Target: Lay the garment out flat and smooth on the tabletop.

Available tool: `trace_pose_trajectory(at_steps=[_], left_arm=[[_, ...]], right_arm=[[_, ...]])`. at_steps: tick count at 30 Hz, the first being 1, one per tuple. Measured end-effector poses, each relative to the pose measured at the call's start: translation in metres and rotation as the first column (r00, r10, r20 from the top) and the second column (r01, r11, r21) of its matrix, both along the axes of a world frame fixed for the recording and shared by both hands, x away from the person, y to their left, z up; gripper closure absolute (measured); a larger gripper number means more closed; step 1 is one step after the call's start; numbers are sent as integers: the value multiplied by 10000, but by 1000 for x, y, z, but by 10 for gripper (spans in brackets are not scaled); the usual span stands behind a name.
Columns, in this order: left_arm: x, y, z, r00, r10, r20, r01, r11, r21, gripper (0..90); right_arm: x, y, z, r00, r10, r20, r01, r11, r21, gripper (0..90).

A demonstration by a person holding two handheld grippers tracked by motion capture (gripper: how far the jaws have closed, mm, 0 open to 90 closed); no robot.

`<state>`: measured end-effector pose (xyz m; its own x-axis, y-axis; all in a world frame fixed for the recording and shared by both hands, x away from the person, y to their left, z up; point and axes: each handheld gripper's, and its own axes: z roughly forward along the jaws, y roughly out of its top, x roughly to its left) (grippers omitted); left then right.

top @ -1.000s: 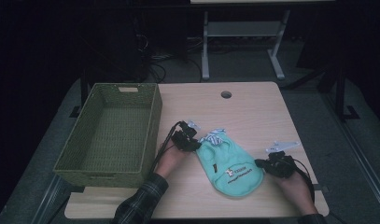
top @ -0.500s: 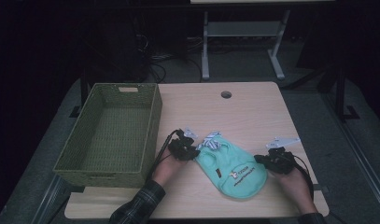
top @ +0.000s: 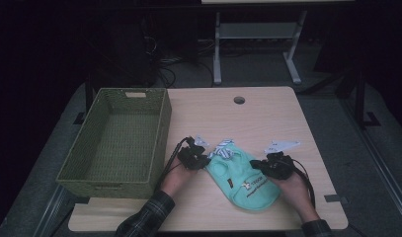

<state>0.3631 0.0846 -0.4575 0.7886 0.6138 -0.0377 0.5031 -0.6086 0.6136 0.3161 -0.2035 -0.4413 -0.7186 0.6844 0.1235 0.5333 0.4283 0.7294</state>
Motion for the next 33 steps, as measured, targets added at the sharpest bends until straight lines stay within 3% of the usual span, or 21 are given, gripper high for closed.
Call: trace_pose_trajectory(at_steps=[7,19,28,33], left_arm=[[-1,0,0,10000,41,29,-41,10000,-29,787],[1,2,-1,10000,1,28,-1,9999,-109,813],[3,5,3,9999,148,-21,-149,9979,-631,827],[3,8,16,9996,246,167,-222,9914,-1292,829]], right_arm=[[2,19,-3,9990,429,-113,-429,9991,-40,897],[5,38,-26,9950,750,-666,-785,9956,-508,898],[4,39,-26,9955,710,-624,-748,9953,-608,899],[5,39,-26,9950,674,-734,-715,9959,-557,899]])
